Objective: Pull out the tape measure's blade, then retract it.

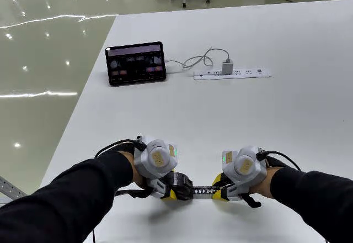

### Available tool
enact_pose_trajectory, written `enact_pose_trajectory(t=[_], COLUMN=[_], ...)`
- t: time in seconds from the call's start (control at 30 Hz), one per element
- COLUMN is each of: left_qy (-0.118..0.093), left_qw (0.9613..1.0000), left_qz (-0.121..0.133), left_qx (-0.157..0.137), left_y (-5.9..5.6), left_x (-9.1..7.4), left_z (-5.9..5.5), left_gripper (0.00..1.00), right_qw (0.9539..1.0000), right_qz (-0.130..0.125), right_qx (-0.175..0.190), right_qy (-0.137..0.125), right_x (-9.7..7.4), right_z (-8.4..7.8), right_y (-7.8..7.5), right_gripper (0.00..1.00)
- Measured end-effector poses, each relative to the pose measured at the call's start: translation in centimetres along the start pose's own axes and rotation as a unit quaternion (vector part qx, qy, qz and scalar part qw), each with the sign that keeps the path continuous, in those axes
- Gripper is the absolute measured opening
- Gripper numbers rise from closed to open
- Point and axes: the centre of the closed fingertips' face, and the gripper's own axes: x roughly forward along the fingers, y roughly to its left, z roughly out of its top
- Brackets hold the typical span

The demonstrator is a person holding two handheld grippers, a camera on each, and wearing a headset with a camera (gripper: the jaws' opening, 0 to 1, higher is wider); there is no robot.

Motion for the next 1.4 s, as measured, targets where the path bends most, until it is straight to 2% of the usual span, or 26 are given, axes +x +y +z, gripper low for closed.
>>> enact_pose_trajectory(t=[1.4], left_qy=[0.0], left_qw=[1.0], left_qz=[0.005], left_qx=[-0.007], left_y=[0.1], left_x=[0.1], left_z=[0.0], left_gripper=[0.32], right_qw=[0.9998], right_qz=[-0.009], right_qx=[0.01], right_qy=[0.012], right_x=[-1.6], right_z=[-2.4], right_y=[-0.6], right_gripper=[0.1])
